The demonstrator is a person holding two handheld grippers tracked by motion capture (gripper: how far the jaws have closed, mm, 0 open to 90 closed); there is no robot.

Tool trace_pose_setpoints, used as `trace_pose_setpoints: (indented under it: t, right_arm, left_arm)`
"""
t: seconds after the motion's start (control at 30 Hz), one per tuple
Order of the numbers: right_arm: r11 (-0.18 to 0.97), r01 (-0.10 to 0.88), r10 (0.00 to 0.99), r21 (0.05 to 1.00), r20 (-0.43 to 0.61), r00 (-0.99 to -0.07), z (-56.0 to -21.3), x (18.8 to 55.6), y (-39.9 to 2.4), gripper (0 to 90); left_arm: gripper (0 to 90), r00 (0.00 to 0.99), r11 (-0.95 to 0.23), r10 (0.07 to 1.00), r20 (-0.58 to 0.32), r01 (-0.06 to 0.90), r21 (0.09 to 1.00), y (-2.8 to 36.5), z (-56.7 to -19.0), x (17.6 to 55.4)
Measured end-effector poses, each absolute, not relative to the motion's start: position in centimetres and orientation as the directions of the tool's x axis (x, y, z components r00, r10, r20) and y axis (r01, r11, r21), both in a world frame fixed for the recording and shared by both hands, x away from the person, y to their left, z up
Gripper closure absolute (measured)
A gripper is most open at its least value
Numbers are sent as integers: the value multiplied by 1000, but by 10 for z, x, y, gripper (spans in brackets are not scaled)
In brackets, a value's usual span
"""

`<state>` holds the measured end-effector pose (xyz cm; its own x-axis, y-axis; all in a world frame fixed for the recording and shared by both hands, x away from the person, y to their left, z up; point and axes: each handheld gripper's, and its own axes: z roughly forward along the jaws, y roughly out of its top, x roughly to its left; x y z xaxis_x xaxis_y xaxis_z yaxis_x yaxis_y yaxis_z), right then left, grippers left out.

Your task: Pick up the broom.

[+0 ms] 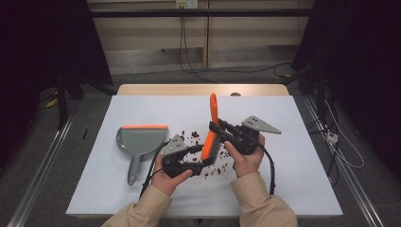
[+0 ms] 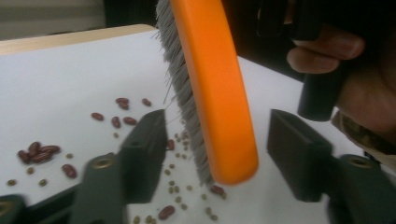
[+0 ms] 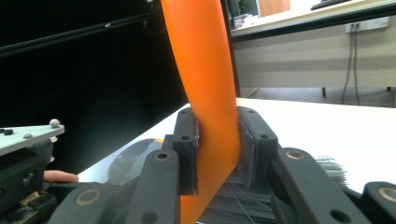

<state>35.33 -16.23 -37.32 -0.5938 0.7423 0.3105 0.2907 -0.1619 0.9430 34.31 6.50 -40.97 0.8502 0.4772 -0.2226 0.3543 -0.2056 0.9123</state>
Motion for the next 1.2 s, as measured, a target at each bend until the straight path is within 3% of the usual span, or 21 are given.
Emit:
trace_pose_setpoints:
  t: [0.1,0.23,0.33,0.43,0.6,0.9,1.13,1.2]
  right_arm:
    - [-154,298,738,942,310,-600,-374,354,-156,708]
    - [-150,324,738,934,324,-592,-376,355,-153,706]
    - [-161,347,743,924,345,-574,-376,356,-150,686]
    - [-160,339,781,927,329,-531,-377,355,-147,509]
    - [-185,347,790,920,349,-504,-377,351,-143,390]
    - [-256,463,754,849,475,-454,-387,356,-120,316]
    - [-259,510,777,820,491,-395,-388,359,-111,318]
    - [-257,509,783,822,485,-388,-388,359,-109,355]
  left_arm:
    - [650,837,-215,506,-209,357,909,67,-410,342]
    - [693,806,-219,557,-202,377,900,74,-411,342]
    - [702,790,-205,585,-185,365,908,77,-411,341]
    - [704,770,-182,613,-177,356,917,80,-408,341]
    - [705,736,-150,657,-165,342,928,86,-407,343]
    - [703,725,-164,682,-99,283,945,83,-405,338]
    - [680,744,-217,668,2,192,957,76,-403,328]
    - [674,746,-223,666,17,177,959,74,-401,326]
